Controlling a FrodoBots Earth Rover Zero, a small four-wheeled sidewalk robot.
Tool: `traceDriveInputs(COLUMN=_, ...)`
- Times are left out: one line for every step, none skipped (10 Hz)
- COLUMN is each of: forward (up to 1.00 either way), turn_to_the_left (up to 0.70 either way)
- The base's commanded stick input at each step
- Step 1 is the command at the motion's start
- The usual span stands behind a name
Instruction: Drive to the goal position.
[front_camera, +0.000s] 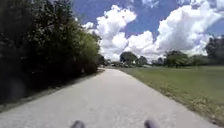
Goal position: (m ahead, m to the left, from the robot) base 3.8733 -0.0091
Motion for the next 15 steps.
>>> traceDriveInputs(forward=0.5, turn_to_the_left=0.0)
traceDriveInputs(forward=0.5, turn_to_the_left=0.0)
traceDriveInputs(forward=0.5, turn_to_the_left=0.0)
traceDriveInputs(forward=0.5, turn_to_the_left=0.0)
traceDriveInputs(forward=0.5, turn_to_the_left=0.0)
traceDriveInputs(forward=0.5, turn_to_the_left=0.0)
traceDriveInputs(forward=0.5, turn_to_the_left=0.0)
traceDriveInputs(forward=0.5, turn_to_the_left=0.0)
traceDriveInputs(forward=0.5, turn_to_the_left=0.0)
traceDriveInputs(forward=0.5, turn_to_the_left=0.0)
traceDriveInputs(forward=0.5, turn_to_the_left=0.0)
traceDriveInputs(forward=0.5, turn_to_the_left=0.0)
traceDriveInputs(forward=0.5, turn_to_the_left=0.0)
traceDriveInputs(forward=0.5, turn_to_the_left=0.0)
traceDriveInputs(forward=0.5, turn_to_the_left=0.0)
